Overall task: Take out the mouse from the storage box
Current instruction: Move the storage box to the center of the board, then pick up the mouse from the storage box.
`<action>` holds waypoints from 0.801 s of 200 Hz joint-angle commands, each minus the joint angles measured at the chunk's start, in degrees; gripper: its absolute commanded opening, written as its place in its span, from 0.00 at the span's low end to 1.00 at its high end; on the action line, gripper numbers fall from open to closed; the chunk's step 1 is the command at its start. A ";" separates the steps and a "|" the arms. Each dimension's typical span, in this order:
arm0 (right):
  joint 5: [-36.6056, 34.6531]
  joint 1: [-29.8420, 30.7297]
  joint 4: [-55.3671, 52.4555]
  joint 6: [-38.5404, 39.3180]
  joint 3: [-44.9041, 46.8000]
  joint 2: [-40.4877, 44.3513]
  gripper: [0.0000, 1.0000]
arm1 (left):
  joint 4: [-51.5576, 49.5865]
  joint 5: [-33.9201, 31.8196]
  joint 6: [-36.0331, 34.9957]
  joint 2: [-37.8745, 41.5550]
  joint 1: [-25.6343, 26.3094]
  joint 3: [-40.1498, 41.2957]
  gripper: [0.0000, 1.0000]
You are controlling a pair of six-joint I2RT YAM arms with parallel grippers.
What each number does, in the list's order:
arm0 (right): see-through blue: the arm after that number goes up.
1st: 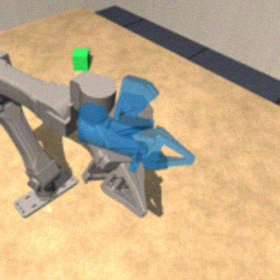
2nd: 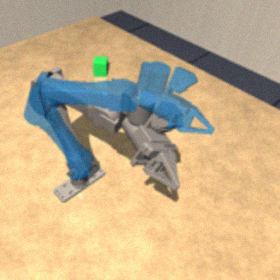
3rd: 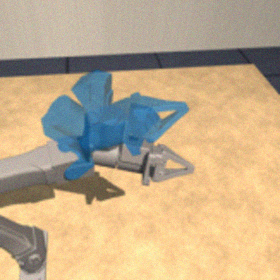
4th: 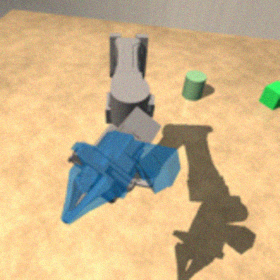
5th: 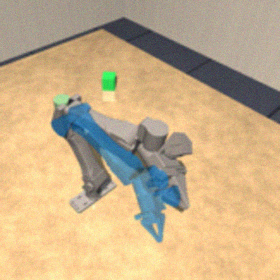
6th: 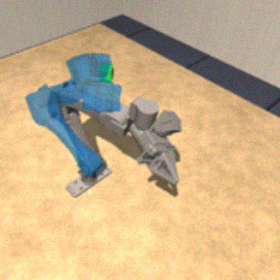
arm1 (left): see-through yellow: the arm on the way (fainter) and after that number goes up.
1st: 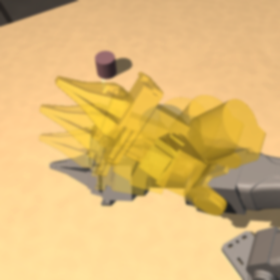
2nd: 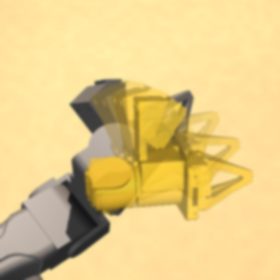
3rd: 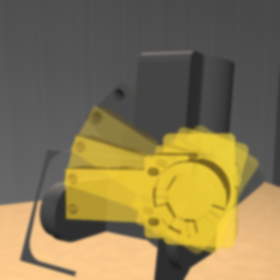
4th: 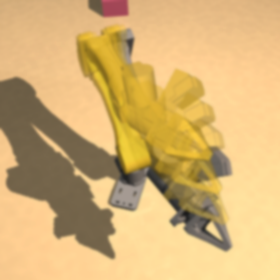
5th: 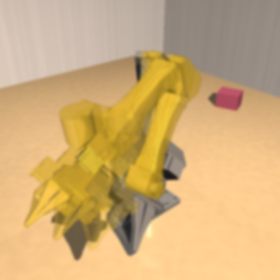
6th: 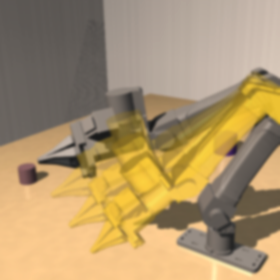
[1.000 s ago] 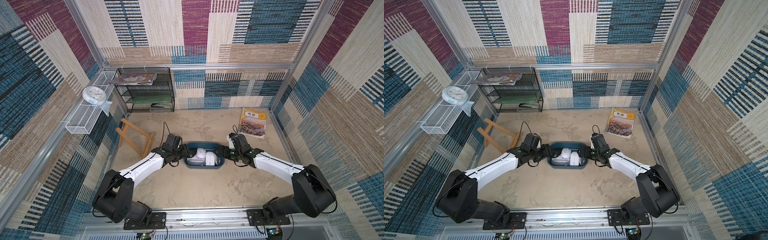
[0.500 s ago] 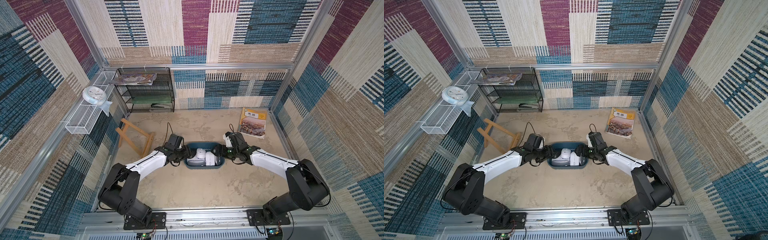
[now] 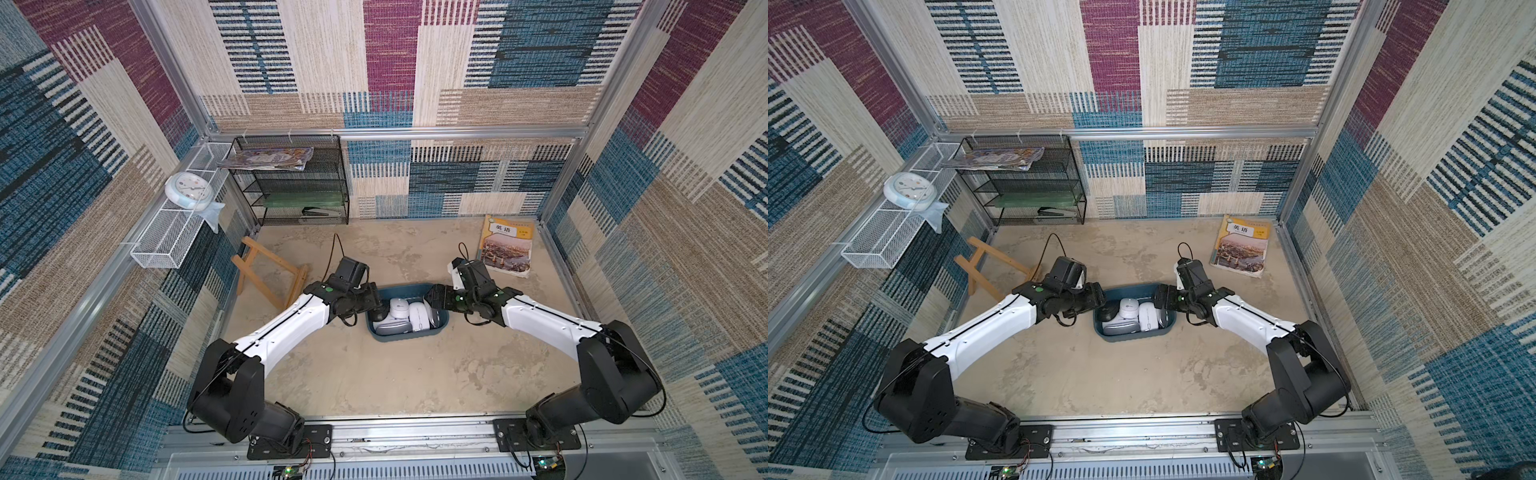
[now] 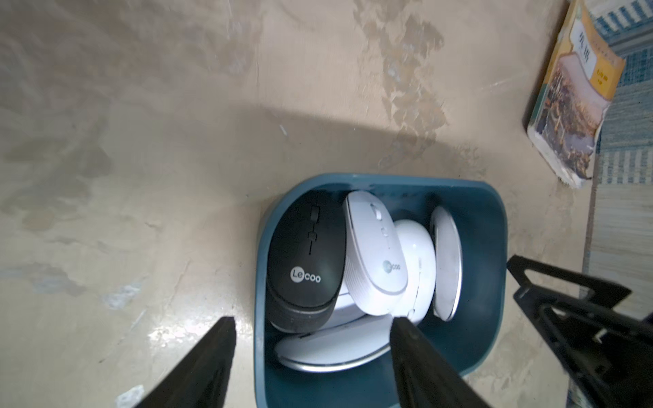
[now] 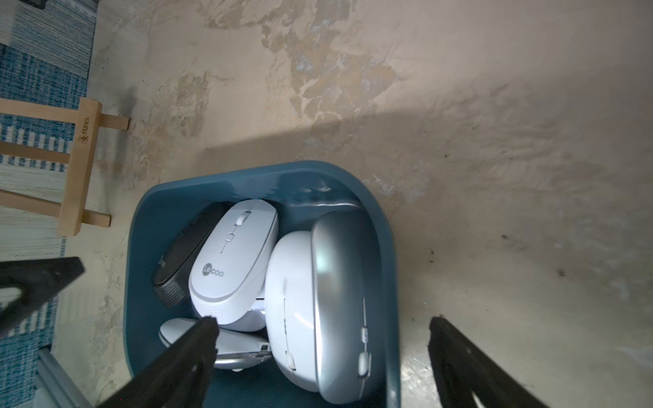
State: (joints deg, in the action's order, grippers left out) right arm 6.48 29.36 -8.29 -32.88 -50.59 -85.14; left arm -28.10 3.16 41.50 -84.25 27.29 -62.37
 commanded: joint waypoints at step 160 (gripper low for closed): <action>-16.61 0.10 3.58 3.72 14.39 24.18 0.99 | -29.42 -10.61 -6.43 -33.43 15.51 -38.72 0.77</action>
State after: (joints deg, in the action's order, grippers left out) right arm -8.91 29.39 -7.97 -28.32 -37.91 -63.26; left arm -52.80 -5.52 35.64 -115.77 42.48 -98.91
